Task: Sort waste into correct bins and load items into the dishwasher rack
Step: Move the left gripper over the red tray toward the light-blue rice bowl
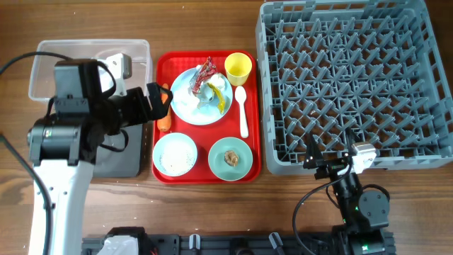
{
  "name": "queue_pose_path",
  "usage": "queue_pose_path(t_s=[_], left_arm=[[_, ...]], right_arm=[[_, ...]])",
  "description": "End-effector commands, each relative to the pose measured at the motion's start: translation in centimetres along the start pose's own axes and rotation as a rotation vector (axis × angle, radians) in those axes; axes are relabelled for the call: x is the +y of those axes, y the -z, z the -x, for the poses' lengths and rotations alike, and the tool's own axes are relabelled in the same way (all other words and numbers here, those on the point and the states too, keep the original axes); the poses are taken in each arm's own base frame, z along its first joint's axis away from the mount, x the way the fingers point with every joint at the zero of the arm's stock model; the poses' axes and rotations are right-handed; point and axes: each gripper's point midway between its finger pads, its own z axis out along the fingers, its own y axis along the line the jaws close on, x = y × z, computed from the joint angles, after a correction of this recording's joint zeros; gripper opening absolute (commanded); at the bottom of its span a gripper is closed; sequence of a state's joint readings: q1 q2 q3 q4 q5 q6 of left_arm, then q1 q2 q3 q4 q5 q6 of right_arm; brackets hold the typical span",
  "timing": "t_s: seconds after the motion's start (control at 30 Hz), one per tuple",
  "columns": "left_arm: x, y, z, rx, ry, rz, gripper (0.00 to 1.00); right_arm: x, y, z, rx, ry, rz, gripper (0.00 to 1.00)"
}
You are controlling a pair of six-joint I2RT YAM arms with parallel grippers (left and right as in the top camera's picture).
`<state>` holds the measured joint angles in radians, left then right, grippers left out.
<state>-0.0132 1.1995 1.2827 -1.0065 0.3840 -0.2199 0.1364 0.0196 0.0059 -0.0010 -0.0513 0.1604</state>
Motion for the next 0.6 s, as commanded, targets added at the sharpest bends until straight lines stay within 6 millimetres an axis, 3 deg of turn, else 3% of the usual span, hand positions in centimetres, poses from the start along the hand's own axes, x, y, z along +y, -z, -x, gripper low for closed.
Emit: queue_pose_path(t_s=[0.0,0.03,0.07,0.1,0.17,0.2,0.23,0.37,0.57], left_arm=[[-0.4,-0.3,0.3,0.011,-0.004,-0.015,1.0],[-0.3,-0.4,0.3,0.012,-0.003,-0.011,0.99],[-0.1,-0.4,0.4,0.011,-0.002,-0.002,0.88],[0.1,-0.4,0.4,0.007,-0.002,0.012,0.66],[0.6,-0.4,0.4,0.005,-0.001,0.036,0.43],[0.9,-0.5,0.3,0.007,0.002,0.056,0.36],[3.0,-0.9,-0.3,0.013,0.005,0.18,0.28],[5.0,-1.2,-1.2,0.01,0.03,0.35,0.21],[4.3,-3.6,-2.9,0.082,0.024,0.364,0.04]], right_arm=[[-0.1,0.0,0.1,-0.005,0.002,-0.005,1.0],[-0.1,0.0,0.1,-0.005,0.003,-0.004,1.0],[-0.1,0.0,0.1,-0.005,0.002,-0.005,1.0],[-0.1,0.0,0.1,-0.005,0.003,-0.004,1.0],[-0.1,0.0,0.1,-0.005,0.002,-0.004,1.0],[-0.1,0.0,0.1,-0.005,0.002,-0.004,1.0],[-0.1,0.0,0.1,-0.005,0.003,-0.004,1.0],[-0.1,0.0,0.1,-0.005,0.002,-0.004,1.0],[-0.1,0.0,0.1,-0.005,0.002,-0.005,1.0]])
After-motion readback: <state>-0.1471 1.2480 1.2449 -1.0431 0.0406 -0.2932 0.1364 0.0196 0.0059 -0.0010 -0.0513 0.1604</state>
